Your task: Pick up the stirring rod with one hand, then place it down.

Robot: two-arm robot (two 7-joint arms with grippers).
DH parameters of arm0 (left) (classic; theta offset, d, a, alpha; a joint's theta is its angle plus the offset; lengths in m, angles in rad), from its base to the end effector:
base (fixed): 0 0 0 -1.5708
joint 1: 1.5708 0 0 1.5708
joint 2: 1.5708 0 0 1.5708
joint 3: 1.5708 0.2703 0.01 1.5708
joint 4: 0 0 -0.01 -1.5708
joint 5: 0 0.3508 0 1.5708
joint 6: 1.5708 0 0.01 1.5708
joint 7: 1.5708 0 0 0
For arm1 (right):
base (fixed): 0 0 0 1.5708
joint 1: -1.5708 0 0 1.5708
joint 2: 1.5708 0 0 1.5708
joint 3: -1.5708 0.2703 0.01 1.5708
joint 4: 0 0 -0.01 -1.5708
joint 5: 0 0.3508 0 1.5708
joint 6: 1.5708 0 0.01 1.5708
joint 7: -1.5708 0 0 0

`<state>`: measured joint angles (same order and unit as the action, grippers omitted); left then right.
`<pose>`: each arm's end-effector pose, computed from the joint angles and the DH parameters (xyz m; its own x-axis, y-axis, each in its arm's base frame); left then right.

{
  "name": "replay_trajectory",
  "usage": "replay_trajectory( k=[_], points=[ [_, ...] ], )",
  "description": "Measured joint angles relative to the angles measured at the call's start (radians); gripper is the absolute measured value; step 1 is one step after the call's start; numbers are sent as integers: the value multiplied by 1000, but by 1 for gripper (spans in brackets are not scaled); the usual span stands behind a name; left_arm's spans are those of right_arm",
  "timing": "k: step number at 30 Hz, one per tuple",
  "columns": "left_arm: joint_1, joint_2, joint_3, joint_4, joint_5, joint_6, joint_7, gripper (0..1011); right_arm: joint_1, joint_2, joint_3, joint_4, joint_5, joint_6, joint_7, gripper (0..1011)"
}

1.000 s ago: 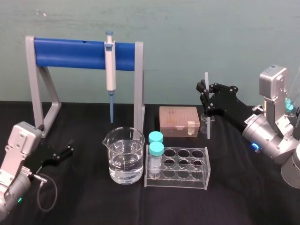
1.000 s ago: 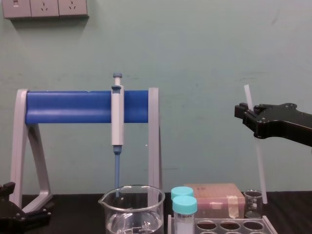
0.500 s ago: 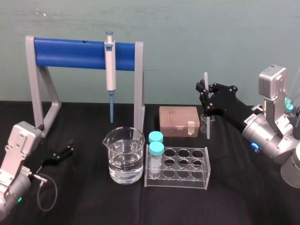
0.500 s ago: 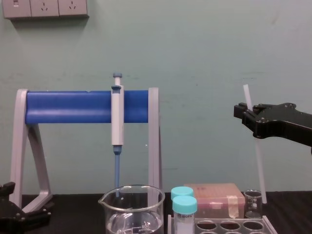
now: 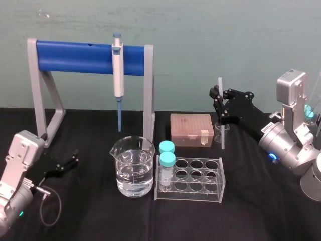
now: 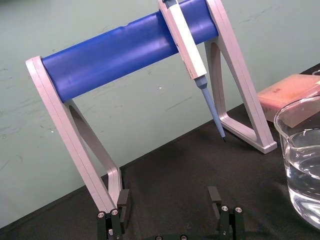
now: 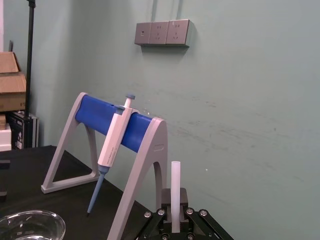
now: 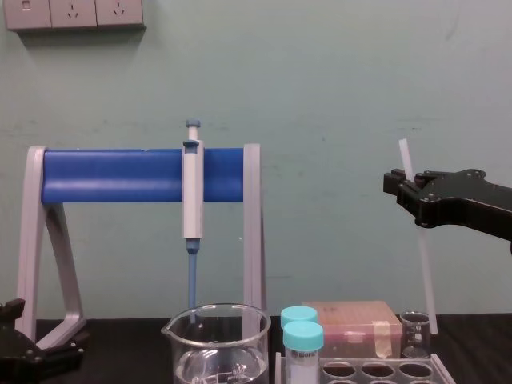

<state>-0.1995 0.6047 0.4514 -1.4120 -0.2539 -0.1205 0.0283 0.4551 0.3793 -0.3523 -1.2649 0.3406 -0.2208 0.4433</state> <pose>0.3946 0.0604 -0.2944 0.2923 0.8803 0.3738 -0.9553 0.2873 0.0703 0.4739 -0.0311 -0.2175 0.5744 -0.7843 0.2344 0.7719 0.6142 0.1639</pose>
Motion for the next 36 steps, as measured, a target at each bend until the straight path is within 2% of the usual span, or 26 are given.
replay_trajectory(
  k=[36],
  points=[
    [0, 0, 0, 0, 0, 0, 0, 1000, 0, 0, 0, 0, 0, 0, 0, 75]
  ],
)
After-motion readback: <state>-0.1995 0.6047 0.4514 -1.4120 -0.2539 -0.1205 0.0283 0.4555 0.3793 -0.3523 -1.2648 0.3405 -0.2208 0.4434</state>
